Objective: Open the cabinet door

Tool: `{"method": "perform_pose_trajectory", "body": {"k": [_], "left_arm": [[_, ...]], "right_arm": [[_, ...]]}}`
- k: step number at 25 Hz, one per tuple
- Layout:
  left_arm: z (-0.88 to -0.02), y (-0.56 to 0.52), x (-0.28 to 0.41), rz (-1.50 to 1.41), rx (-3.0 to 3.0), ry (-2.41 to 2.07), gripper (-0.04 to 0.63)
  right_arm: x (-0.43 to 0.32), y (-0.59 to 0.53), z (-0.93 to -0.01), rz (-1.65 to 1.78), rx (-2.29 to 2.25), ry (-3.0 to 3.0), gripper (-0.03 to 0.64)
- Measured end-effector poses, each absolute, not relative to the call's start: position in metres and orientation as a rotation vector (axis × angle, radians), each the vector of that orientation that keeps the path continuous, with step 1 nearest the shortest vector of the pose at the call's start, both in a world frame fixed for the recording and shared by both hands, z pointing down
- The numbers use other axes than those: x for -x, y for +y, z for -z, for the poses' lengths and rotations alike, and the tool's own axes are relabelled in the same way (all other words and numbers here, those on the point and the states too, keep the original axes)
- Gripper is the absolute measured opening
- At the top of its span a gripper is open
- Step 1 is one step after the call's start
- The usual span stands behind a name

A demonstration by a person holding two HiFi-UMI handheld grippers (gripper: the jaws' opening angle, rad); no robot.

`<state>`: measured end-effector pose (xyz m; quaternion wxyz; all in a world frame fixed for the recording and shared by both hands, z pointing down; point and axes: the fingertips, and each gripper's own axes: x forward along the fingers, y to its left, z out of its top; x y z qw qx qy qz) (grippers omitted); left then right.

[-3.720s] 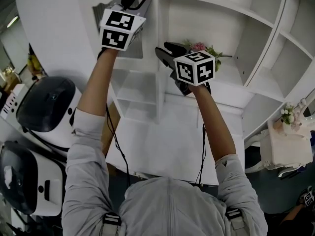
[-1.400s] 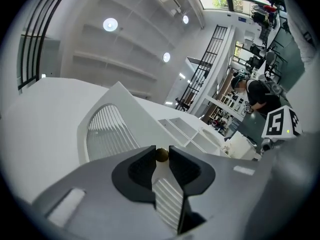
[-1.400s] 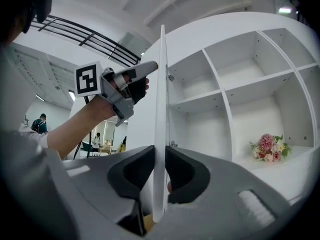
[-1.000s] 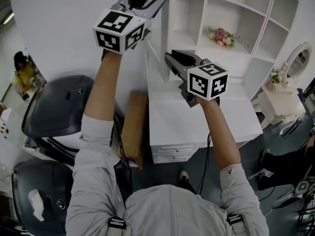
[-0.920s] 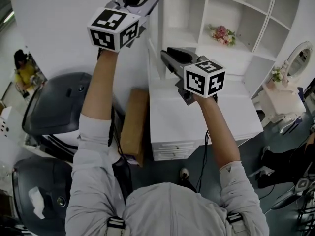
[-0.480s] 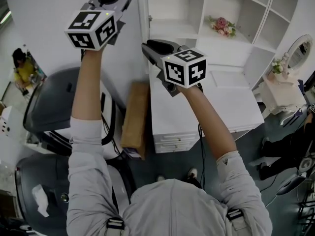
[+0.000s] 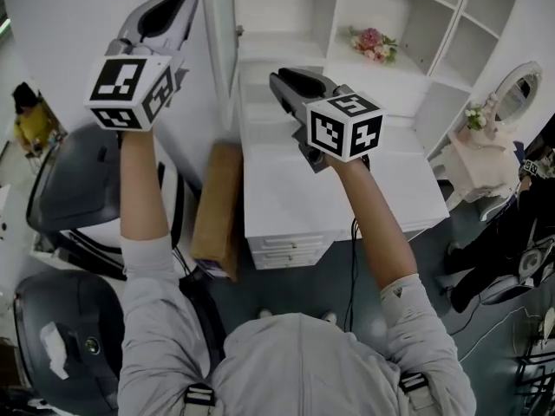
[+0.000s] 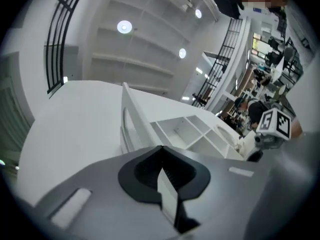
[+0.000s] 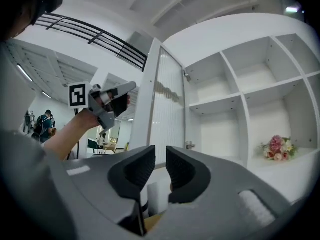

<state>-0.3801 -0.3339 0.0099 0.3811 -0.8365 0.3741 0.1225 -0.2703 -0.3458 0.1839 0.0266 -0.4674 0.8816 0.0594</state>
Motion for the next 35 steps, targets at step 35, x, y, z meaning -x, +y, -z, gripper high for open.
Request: {"method": "perform_pose_trajectory", "body": {"k": [35], "left_arm": [[-0.333, -0.298, 0.170, 0.039, 2.705, 0.785, 0.017]], "right_arm": [[0.005, -0.242, -0.356, -0.098, 2.128, 2.528, 0.002]]}}
